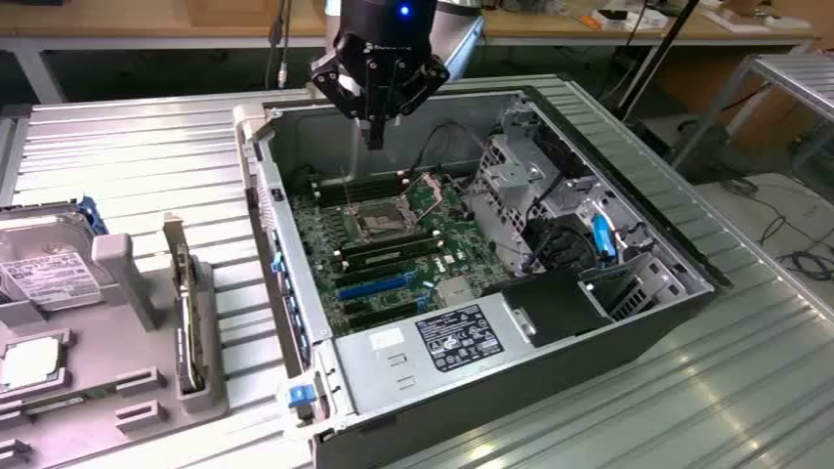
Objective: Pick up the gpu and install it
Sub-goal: 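Reach for the gpu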
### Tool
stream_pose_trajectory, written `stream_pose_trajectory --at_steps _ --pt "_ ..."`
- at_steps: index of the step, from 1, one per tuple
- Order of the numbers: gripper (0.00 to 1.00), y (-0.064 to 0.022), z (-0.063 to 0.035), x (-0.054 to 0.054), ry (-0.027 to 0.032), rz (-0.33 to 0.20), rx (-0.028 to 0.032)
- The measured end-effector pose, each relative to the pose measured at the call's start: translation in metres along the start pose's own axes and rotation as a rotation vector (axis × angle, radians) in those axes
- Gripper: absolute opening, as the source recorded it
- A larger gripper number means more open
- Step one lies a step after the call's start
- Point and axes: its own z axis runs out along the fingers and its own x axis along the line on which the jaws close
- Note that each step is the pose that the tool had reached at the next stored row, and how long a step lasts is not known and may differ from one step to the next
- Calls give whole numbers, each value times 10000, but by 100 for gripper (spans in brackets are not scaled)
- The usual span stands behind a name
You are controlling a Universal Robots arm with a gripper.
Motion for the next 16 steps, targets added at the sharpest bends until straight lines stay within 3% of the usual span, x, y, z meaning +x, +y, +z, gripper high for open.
stream_pose_trajectory --at_steps 16 --pt "11 -2 -1 29 -1 0 0"
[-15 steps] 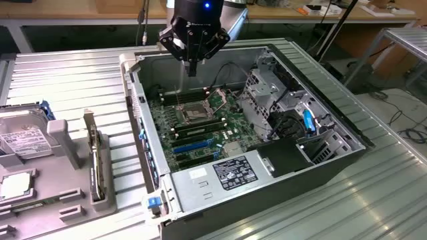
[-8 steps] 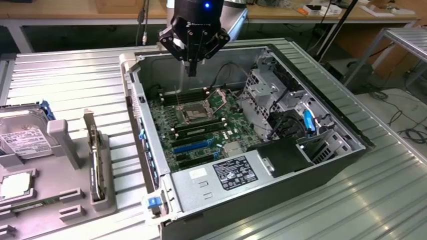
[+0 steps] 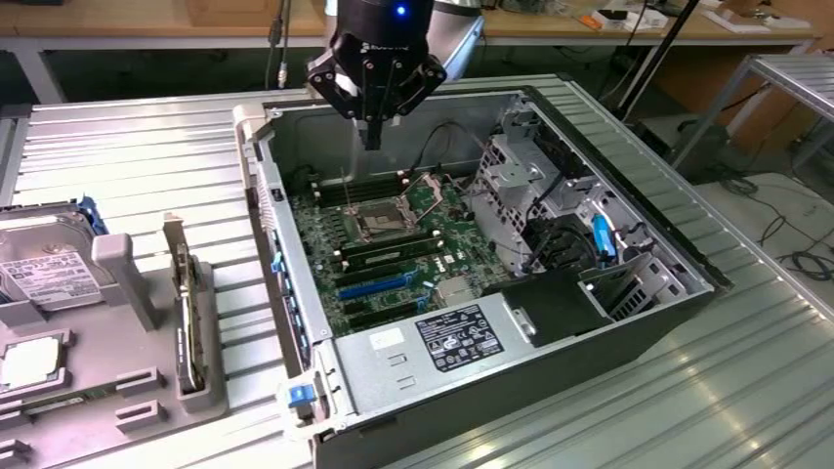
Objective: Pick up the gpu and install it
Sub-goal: 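Reach for the gpu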
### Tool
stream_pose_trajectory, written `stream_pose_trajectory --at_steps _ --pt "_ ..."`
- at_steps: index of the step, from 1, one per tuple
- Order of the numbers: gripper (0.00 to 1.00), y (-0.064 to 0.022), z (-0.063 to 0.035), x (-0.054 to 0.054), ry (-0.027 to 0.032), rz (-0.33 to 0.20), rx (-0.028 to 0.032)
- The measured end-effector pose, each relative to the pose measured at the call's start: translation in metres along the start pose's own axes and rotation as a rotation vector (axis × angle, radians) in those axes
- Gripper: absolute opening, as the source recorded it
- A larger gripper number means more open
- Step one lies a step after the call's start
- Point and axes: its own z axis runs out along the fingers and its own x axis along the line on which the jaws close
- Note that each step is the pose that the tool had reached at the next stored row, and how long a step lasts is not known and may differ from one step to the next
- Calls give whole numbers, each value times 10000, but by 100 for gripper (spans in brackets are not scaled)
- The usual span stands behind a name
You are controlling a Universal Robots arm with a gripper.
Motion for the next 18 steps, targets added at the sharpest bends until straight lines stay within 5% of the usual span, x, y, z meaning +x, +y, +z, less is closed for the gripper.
stream_pose_trajectory --at_steps 18 --pt "11 -12 -5 167 1 -3 0"
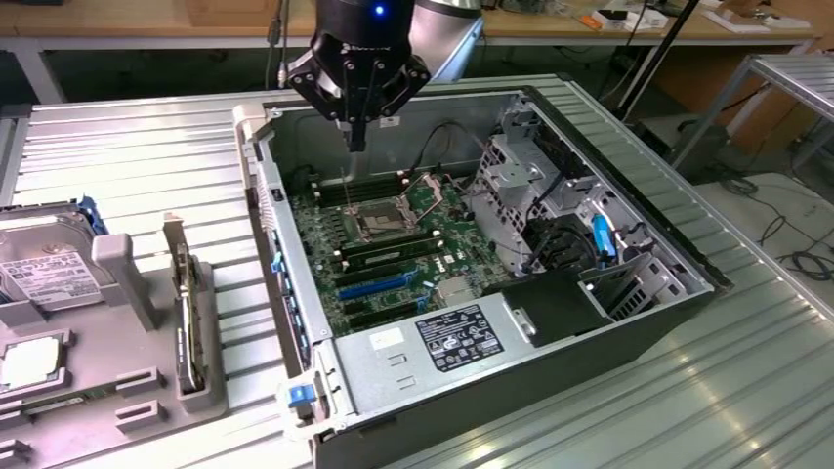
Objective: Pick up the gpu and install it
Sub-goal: 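Reach for the gpu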
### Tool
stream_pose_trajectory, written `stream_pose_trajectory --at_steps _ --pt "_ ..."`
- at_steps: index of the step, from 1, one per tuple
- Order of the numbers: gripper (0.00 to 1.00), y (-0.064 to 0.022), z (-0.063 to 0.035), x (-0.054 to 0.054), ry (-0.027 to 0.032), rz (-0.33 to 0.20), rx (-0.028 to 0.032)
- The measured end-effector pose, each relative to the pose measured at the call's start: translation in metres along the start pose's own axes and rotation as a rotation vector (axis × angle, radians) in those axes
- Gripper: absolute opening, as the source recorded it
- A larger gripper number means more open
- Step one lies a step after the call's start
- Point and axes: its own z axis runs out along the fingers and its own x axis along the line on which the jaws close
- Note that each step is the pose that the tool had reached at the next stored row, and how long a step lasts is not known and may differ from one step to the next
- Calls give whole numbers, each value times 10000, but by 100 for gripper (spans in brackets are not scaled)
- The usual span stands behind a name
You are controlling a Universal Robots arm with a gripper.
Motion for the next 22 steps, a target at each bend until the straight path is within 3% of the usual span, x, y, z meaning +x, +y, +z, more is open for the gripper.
stream_pose_trajectory --at_steps 22 --pt "11 -17 -6 218 0 -1 0"
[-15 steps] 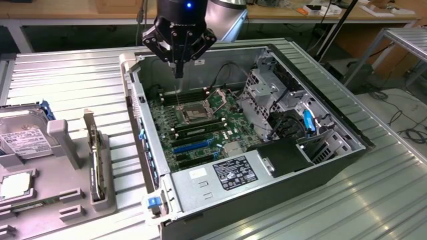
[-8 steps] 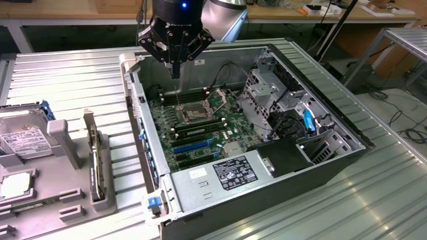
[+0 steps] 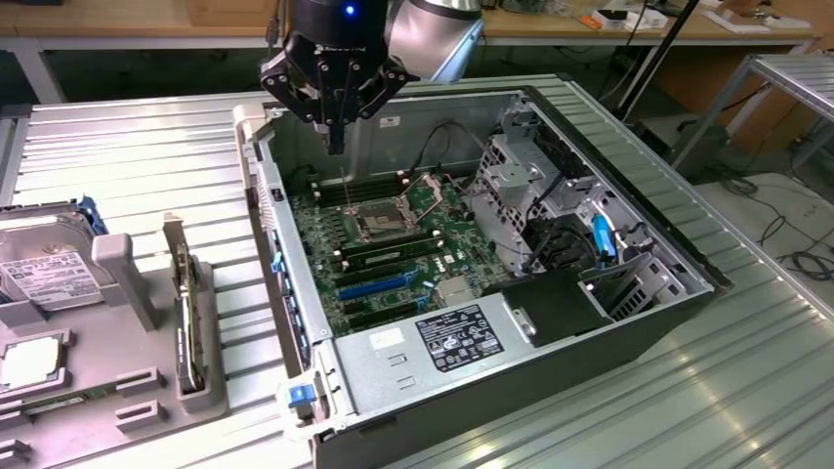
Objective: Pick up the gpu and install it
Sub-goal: 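Reach for the gpu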
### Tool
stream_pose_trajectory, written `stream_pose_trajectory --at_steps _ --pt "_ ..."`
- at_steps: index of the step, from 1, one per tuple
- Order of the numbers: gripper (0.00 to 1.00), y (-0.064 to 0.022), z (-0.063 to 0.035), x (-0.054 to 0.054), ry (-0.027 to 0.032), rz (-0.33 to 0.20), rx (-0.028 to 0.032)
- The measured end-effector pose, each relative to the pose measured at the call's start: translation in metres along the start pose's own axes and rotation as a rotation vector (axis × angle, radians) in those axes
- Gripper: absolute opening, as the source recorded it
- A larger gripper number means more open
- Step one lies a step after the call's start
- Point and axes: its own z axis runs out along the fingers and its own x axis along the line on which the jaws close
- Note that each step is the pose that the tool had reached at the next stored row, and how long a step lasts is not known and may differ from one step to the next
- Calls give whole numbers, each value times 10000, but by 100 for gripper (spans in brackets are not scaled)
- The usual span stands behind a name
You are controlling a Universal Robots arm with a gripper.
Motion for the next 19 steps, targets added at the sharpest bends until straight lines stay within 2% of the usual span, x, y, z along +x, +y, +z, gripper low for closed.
stream_pose_trajectory --at_steps 19 --pt "11 -14 -6 191 1 1 1"
